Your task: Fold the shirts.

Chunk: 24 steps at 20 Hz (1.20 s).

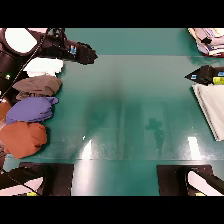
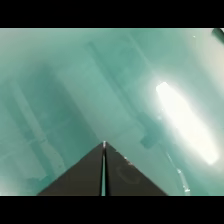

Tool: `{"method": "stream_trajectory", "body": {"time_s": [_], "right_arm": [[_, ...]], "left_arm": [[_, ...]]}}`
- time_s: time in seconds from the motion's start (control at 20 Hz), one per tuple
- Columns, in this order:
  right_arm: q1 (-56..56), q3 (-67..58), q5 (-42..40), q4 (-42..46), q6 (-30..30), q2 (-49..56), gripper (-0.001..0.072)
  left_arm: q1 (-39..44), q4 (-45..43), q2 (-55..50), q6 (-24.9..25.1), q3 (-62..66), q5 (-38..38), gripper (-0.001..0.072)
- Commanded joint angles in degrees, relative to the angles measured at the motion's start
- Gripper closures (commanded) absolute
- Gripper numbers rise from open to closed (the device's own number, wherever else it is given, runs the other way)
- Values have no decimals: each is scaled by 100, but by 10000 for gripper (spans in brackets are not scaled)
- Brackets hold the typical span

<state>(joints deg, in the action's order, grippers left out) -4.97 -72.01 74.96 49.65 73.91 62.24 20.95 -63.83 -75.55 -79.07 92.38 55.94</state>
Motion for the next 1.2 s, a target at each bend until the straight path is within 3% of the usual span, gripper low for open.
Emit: {"method": "stream_trajectory", "body": {"time_s": [0.0, 1.0, 1.05, 1.1, 1.15], "right_arm": [[9, -2, 39, -4, 0, -4, 696], [9, -2, 111, -4, -2, -4, 696], [9, -2, 111, -4, -2, -4, 696], [9, -2, 114, -4, -2, -4, 697], [9, -2, 114, -4, -2, -4, 696]], "left_arm": [[0, -2, 2, -2, 0, -55, 682], [0, 118, 0, 2, 0, -271, 680], [0, -114, 0, 4, 0, -367, 636], [0, -487, -2, -2, 0, -411, 335], [-9, -1014, -4, -103, -2, -474, 207]]}}
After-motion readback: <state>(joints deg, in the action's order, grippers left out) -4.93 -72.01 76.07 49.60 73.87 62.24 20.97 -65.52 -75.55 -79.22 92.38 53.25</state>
